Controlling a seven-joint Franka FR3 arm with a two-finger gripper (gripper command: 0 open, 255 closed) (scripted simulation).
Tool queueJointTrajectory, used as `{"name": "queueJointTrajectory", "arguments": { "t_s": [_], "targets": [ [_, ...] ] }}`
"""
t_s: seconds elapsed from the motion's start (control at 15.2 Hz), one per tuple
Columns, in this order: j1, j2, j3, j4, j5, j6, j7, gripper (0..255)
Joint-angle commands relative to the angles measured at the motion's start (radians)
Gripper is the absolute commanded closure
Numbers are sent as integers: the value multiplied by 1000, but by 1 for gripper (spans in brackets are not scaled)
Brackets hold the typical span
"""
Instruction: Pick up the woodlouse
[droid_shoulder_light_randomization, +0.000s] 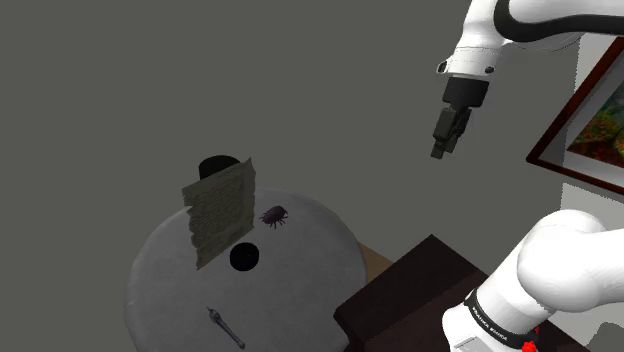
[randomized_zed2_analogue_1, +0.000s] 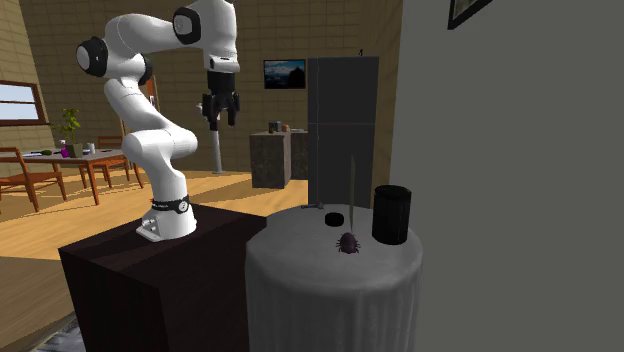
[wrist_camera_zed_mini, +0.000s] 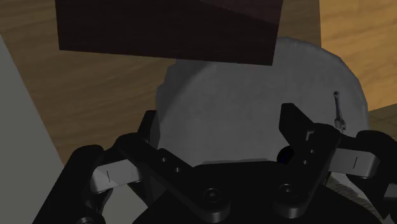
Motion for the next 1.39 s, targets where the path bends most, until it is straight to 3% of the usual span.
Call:
{"name": "queueJointTrajectory", "arguments": {
  "t_s": [0.0, 0.4, 0.79, 1.06, 1.32],
  "targets": [
    [0, 0, 0, 0, 0, 0, 0, 0],
    [-4, 41, 146, -105, 96, 198, 238, 0],
    [-13, 170, 294, -141, 163, 417, 473, 0],
    [-34, 300, 390, -125, 173, 563, 635, 0],
    [-72, 456, 481, -81, 136, 700, 813, 0]
  ]
}}
